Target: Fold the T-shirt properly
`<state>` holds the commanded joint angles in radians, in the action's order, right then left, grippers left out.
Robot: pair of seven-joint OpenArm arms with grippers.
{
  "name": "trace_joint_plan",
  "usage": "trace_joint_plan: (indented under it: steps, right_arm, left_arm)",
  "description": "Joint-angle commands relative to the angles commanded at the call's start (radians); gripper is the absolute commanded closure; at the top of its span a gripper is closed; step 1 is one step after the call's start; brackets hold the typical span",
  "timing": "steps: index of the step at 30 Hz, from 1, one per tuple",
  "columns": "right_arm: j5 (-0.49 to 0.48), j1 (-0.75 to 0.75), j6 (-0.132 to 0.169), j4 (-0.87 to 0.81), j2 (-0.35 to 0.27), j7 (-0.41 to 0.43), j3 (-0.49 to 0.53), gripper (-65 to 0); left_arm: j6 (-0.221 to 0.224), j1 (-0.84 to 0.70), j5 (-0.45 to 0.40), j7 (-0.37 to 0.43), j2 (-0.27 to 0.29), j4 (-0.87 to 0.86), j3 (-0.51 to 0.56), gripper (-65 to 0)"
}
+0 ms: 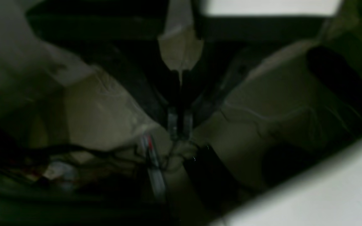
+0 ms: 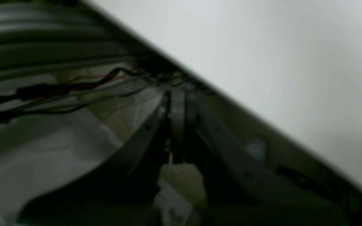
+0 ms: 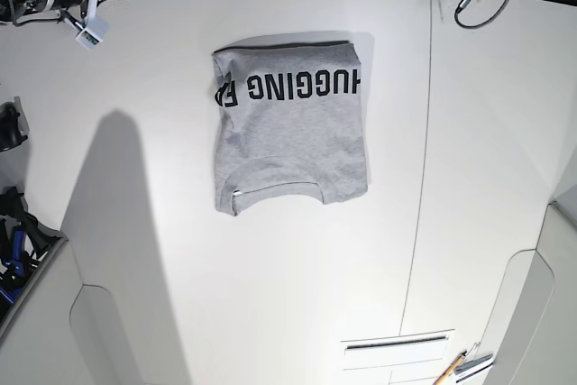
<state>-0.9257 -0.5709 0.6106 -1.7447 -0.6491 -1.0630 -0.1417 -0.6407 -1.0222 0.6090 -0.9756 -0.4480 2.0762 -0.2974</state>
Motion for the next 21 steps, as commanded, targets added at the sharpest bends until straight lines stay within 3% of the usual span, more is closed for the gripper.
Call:
trace_joint_plan:
  steps: [3,6,10,13,15,19,21]
  right_arm:
    - [-0.009,-0.045,0.0,0.0,-0.002,0.0,0.001,0.0]
    - [-0.051,-0.083,-0.001,0.0,-0.02,-0.006,0.036,0.0]
    - [-0.008,-0.126,-0.002,0.003,-0.038,-0.01,0.175,0.0]
    - [0.082,-0.13,-0.005,0.032,-0.037,0.042,0.312,0.0]
    - [0.171,-0.13,-0.005,0.064,-0.037,0.112,0.393,0.0]
    - [0.405,-0.127,-0.005,0.159,-0.037,0.255,0.531,0.0]
    - [0.515,-0.126,-0.005,0.216,-0.035,0.328,0.582,0.0]
  left_arm:
    - [0.0,-0.07,-0.016,0.006,0.002,0.0,0.003,0.0]
    - [0.0,-0.138,-0.105,0.048,0.019,-0.006,0.004,0.0]
    - [-0.001,-0.204,-0.152,0.099,0.024,-0.05,0.013,0.0]
    - [-0.05,-0.211,-0.166,0.123,0.019,-0.181,0.079,0.0]
    - [-0.052,-0.209,-0.195,0.226,-0.01,-0.322,0.157,0.0]
    - [-0.052,-0.126,-0.254,0.551,-0.071,-0.674,0.347,0.0]
    - [-0.051,-0.029,-0.254,0.623,-0.067,-0.838,0.429,0.0]
